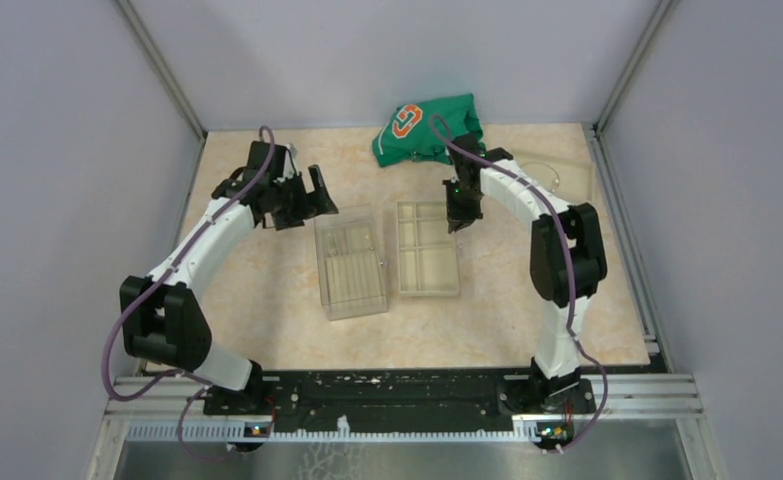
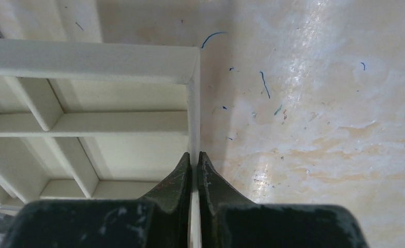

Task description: Organize the mixed jewelry

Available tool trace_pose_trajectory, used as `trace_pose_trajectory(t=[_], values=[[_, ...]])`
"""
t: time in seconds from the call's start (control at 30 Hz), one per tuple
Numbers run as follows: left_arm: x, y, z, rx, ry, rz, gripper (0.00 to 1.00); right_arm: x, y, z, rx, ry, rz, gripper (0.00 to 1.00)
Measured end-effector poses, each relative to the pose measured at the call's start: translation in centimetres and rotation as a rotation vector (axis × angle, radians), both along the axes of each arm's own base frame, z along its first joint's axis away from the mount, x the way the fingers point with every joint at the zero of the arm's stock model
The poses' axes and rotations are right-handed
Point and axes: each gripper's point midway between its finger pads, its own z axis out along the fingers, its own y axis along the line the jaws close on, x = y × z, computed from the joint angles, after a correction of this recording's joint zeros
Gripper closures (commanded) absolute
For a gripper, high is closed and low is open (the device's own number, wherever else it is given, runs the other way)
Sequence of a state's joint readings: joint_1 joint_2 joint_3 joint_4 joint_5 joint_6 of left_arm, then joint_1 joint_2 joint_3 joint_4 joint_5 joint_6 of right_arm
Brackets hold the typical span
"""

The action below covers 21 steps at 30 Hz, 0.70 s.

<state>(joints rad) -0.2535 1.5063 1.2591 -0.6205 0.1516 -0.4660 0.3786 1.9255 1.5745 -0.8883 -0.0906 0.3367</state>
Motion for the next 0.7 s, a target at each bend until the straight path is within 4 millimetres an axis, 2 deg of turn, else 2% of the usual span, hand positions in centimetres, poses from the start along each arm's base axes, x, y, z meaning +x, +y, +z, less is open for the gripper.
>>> trace_pose_trajectory(t=[0.27, 0.5, 0.7], values=[[-0.2, -0.4, -1.5, -0.014, 0.031, -0.007, 0.01, -0.4, 1.3, -1.5, -0.029, 0.059, 0.056, 1.00], [-0.7, -0.5, -3.0, -0.032, 0.055, -0.016, 0.02, 0.5, 3.2, -1.0, -0.026, 0.047, 0.098, 1.00], [-1.9, -1.0, -4.9, -0.083, 0.097, -0.041, 0.02, 1.2, 3.7, -0.8, -0.030, 0.041, 0.112, 1.00]])
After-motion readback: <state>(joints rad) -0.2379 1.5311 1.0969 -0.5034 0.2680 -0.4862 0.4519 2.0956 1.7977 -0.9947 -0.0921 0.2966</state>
